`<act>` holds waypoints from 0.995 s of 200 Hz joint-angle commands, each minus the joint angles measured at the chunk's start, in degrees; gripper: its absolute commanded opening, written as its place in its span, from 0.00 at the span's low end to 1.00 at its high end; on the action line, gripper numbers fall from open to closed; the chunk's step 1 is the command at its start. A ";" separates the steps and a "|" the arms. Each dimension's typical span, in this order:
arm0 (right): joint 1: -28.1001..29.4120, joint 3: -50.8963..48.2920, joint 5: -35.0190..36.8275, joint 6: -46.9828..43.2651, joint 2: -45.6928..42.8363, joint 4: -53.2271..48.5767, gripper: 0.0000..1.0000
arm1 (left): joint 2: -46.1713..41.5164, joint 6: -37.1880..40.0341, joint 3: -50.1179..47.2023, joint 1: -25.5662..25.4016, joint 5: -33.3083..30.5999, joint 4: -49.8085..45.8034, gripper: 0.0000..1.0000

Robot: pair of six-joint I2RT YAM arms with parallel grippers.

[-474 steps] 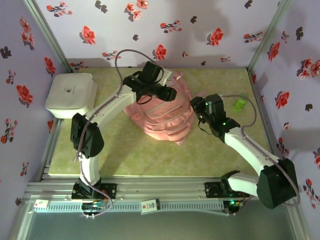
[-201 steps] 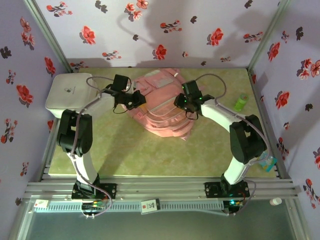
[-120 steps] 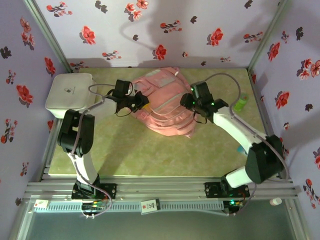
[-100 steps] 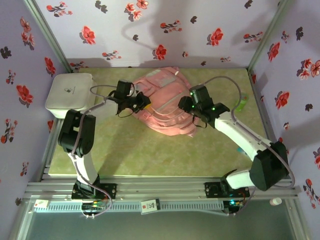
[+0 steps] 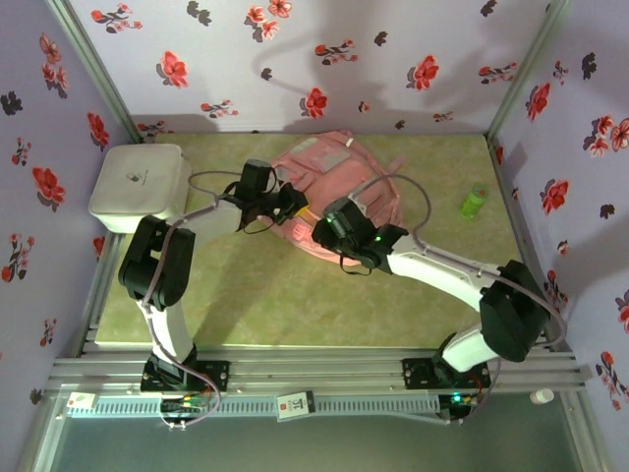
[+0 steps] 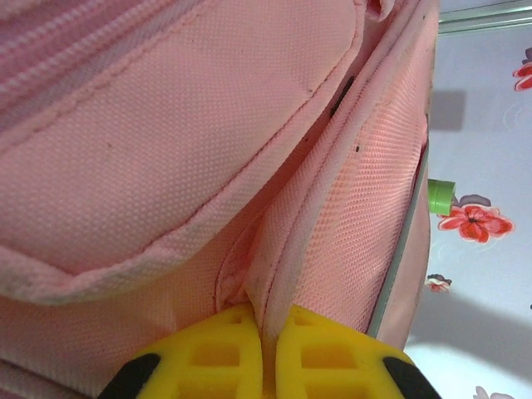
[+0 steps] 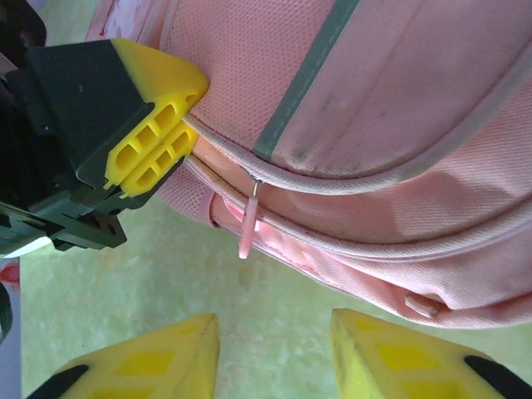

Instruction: Pack books, pencil case, and school supplies into a backpack

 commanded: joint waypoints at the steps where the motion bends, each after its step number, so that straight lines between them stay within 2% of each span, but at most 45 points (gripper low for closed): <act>1: 0.81 0.30 4.50 2.68 1.15 4.54 0.37 | 0.16 0.11 -0.81 -1.43 2.36 3.64 0.00; 68: 0.63 7.28 7.48 -0.17 9.66 2.61 0.35 | -0.96 0.20 -0.99 -1.57 2.38 3.18 0.00; 116: -0.11 11.05 8.71 0.00 14.62 1.57 0.28 | -1.51 0.24 -1.25 -1.54 2.38 3.04 0.00; 199: -0.15 13.80 10.75 0.92 19.19 -1.65 0.25 | -2.34 0.11 -1.36 -1.85 2.39 2.97 0.00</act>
